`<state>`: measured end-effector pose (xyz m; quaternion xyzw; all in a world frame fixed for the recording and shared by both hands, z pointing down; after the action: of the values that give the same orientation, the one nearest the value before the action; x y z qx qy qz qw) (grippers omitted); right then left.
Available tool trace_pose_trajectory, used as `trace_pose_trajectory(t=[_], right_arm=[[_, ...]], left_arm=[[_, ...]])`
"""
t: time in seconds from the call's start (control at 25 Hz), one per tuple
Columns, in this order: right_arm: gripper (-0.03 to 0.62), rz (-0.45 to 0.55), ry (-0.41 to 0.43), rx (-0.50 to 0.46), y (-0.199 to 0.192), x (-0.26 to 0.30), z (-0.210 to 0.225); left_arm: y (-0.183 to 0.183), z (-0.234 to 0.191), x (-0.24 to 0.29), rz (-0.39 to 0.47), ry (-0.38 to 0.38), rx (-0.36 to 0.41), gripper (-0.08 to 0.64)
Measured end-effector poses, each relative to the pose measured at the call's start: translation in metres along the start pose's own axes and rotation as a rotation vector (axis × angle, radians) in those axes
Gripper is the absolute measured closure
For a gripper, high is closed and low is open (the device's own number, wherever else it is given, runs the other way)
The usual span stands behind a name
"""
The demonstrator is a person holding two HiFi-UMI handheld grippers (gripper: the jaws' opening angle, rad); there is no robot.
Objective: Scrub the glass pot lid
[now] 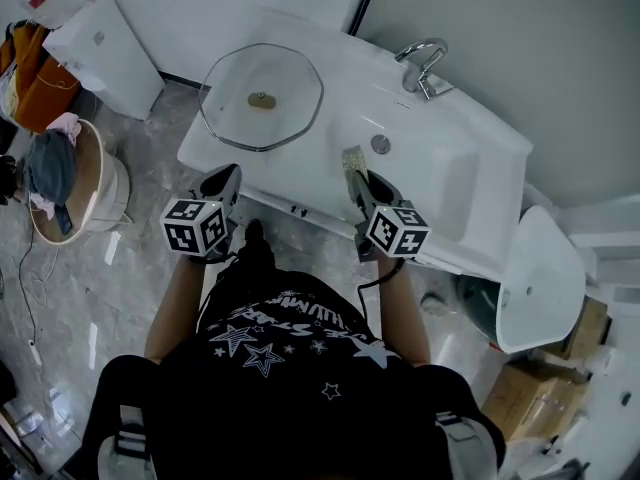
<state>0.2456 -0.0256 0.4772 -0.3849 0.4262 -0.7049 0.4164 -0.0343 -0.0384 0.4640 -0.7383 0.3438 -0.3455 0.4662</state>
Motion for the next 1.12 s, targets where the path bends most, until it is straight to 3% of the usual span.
trace_pose_trajectory(t=[0.32, 0.52, 0.76, 0.88, 1.12], right_arm=[[0.525, 0.016, -0.077, -0.009, 0.024, 0.049, 0.011], [0.525, 0.027, -0.094, -0.067, 0.041, 0.076, 0.012], [0.525, 0.027, -0.063, -0.169, 0.062, 0.125, -0.003], [0.525, 0.03, -0.034, -0.217, 0.07, 0.152, -0.018], [0.525, 0.014, 0.03, -0.3, 0.075, 0.207, -0.048]], left_arm=[[0.023, -0.05, 0.037, -0.008, -0.007, -0.022, 0.551], [0.033, -0.079, 0.05, -0.004, 0.012, -0.039, 0.551], [0.049, -0.118, 0.06, 0.008, 0.035, -0.042, 0.551], [0.059, -0.136, 0.064, 0.025, 0.021, -0.08, 0.551], [0.055, -0.17, 0.074, -0.044, -0.008, -0.165, 0.549]])
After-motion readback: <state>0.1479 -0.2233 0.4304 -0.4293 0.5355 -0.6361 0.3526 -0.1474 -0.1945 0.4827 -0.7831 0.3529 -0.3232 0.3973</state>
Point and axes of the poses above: the fingertips, and each gripper's own axes: x forward along the fingers, z to its right, y out of its top, the point moved 3 cm from there along -x, backward along the fingers, and after that the axes turned 15 degrees about z, right-handed, at the moved point
